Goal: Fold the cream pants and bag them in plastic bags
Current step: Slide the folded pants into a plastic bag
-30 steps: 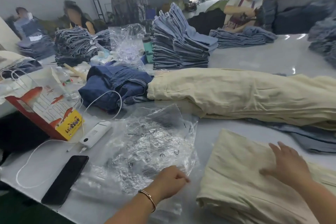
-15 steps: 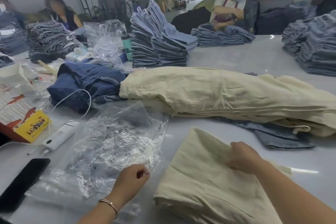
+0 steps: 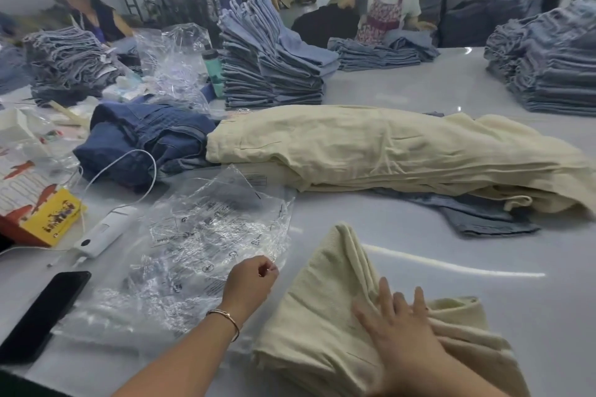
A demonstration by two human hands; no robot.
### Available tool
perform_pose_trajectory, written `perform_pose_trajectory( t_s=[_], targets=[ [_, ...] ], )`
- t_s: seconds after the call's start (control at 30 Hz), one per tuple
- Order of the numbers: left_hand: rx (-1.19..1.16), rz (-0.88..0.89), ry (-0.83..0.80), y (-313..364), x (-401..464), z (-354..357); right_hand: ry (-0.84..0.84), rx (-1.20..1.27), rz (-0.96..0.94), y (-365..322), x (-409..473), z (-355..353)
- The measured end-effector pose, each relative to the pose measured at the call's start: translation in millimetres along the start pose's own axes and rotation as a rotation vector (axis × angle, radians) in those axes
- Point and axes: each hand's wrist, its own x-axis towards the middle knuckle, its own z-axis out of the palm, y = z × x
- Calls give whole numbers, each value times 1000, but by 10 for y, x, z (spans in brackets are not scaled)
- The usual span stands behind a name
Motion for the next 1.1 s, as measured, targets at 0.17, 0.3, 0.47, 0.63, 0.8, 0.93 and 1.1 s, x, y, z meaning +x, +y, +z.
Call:
perform_pose_trajectory(
  t_s=[0.17,0.3,0.47,0.63,0.8,0.93,1.1],
  targets=[
    [-26,3,-72,-57,-37,13,487,-19,104,-382,-214,260],
    [-67,18,-125,-105,-65,-20,470,56,130,-472,-154,265],
    [310,133,-119,-239,-171,-73,207,78,53,-248,-105,22],
    [283,143,-297,-382,-189,-222,36,204,36,58,98,-24],
    [79,114,-338,-434,-163,-396,136,623,58,415,207,-229],
    [150,140,-322,-357,-117,-468,300,1164,-24,669,59,-500],
    [-129,111,-511,-18,-86,-492,405,1476,-410,481,-155,-1009]
  ],
)
